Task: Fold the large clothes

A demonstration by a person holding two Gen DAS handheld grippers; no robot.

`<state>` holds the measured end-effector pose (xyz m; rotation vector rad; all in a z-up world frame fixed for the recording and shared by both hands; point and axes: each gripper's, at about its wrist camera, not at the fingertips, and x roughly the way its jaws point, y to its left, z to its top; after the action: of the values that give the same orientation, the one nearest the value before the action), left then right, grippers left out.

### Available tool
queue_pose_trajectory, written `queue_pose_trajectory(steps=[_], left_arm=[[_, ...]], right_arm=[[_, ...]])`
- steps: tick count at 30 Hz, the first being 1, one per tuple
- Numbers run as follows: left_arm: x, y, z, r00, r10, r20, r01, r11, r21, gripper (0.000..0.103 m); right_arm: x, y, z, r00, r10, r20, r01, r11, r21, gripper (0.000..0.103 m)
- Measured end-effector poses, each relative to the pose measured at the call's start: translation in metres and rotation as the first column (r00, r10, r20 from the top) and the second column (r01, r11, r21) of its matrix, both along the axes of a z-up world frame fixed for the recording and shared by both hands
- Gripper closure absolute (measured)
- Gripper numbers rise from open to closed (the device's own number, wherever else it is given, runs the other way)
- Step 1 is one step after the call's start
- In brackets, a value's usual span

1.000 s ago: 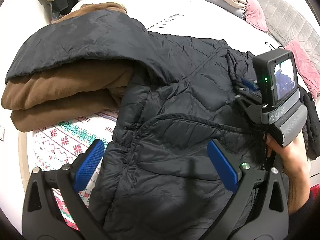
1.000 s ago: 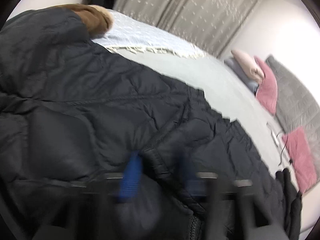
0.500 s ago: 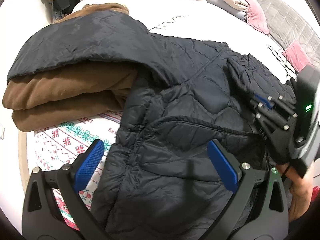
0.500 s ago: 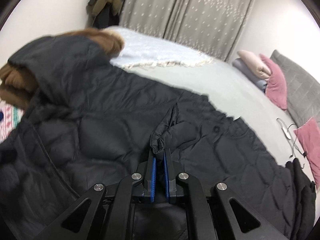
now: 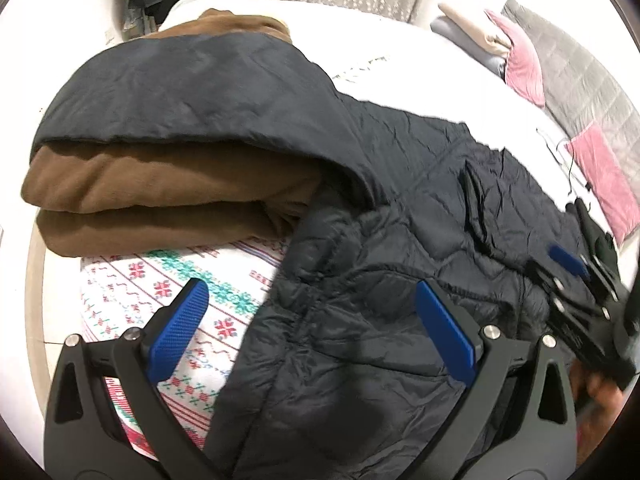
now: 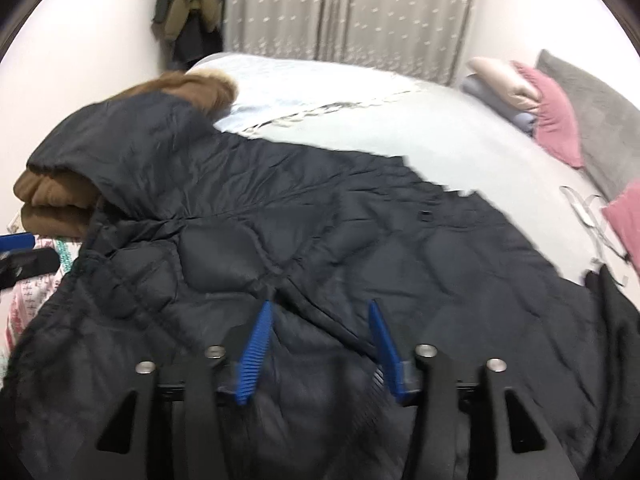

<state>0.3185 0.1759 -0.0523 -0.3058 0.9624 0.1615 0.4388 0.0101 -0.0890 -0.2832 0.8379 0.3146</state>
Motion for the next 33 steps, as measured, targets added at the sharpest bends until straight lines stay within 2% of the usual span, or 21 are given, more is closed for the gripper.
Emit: queue_pose_trajectory(steps=[3, 6, 9, 10, 12, 14, 17, 19, 20, 22, 23, 25, 28, 31, 33], left_arm=[[-0.006, 0.01, 0.007, 1.0, 0.011, 0.02, -0.01, 1.0, -0.007, 0.001], [-0.013, 0.031, 0.015, 0.998, 0.035, 0.042, -0.034, 0.999, -0.037, 0.001], [-0.02, 0.066, 0.021, 0.993, 0.099, 0.063, -0.092, 0.99, -0.102, 0.001], [-0.022, 0.083, 0.023, 0.989, 0.133, 0.072, -0.122, 0.984, -0.132, 0.001], [-0.027, 0.113, 0.026, 0.977, 0.196, 0.087, -0.177, 0.967, -0.184, 0.001], [-0.036, 0.155, 0.026, 0.954, 0.284, 0.1, -0.251, 0.934, -0.253, 0.001], [-0.052, 0.216, 0.017, 0.897, 0.43, 0.102, -0.367, 0.853, -0.37, 0.001], [-0.063, 0.257, 0.002, 0.851, 0.519, 0.081, -0.428, 0.775, -0.465, 0.001], [-0.066, 0.267, -0.004, 0.84, 0.538, 0.073, -0.438, 0.751, -0.495, 0.001], [-0.071, 0.293, -0.022, 0.815, 0.577, 0.056, -0.443, 0.682, -0.581, 0.001], [-0.07, 0.296, -0.028, 0.811, 0.583, 0.054, -0.437, 0.664, -0.607, 0.001], [-0.067, 0.308, -0.044, 0.808, 0.588, 0.048, -0.4, 0.607, -0.687, 0.001], [-0.063, 0.311, -0.06, 0.796, 0.604, 0.047, -0.366, 0.541, -0.757, 0.001], [-0.049, 0.308, -0.078, 0.801, 0.598, 0.019, -0.313, 0.445, -0.839, 0.001], [-0.042, 0.306, -0.084, 0.796, 0.605, 0.004, -0.293, 0.392, -0.872, 0.001]], right_arm=[[-0.025, -0.009, 0.012, 0.999, -0.029, -0.033, 0.029, 0.999, -0.016, 0.044], [-0.044, -0.016, 0.015, 0.995, -0.052, -0.08, 0.051, 0.999, -0.017, 0.034], [-0.069, -0.028, 0.01, 0.99, -0.056, -0.127, 0.067, 0.994, 0.083, 0.024], [-0.075, -0.032, 0.002, 0.986, -0.053, -0.16, 0.074, 0.989, 0.13, 0.021], [-0.077, -0.033, -0.007, 0.974, -0.062, -0.218, 0.091, 0.988, 0.127, 0.021], [-0.081, -0.036, -0.006, 0.976, -0.072, -0.204, 0.098, 0.988, 0.121, 0.021], [-0.084, -0.043, -0.003, 0.973, -0.081, -0.215, 0.12, 0.977, 0.176, 0.021], [-0.083, -0.042, -0.004, 0.969, -0.078, -0.234, 0.129, 0.969, 0.211, 0.021], [-0.082, -0.041, -0.005, 0.967, -0.079, -0.241, 0.132, 0.968, 0.212, 0.021], [-0.08, -0.034, -0.008, 0.967, -0.08, -0.241, 0.129, 0.973, 0.194, 0.021], [-0.08, -0.03, -0.009, 0.968, -0.077, -0.24, 0.124, 0.974, 0.188, 0.021], [-0.079, -0.024, -0.01, 0.968, -0.061, -0.243, 0.111, 0.974, 0.197, 0.021], [-0.08, -0.017, -0.006, 0.973, -0.044, -0.227, 0.092, 0.974, 0.208, 0.021], [-0.081, -0.014, -0.004, 0.977, -0.04, -0.21, 0.083, 0.976, 0.199, 0.021], [-0.081, -0.014, -0.005, 0.976, -0.045, -0.212, 0.088, 0.977, 0.196, 0.021]])
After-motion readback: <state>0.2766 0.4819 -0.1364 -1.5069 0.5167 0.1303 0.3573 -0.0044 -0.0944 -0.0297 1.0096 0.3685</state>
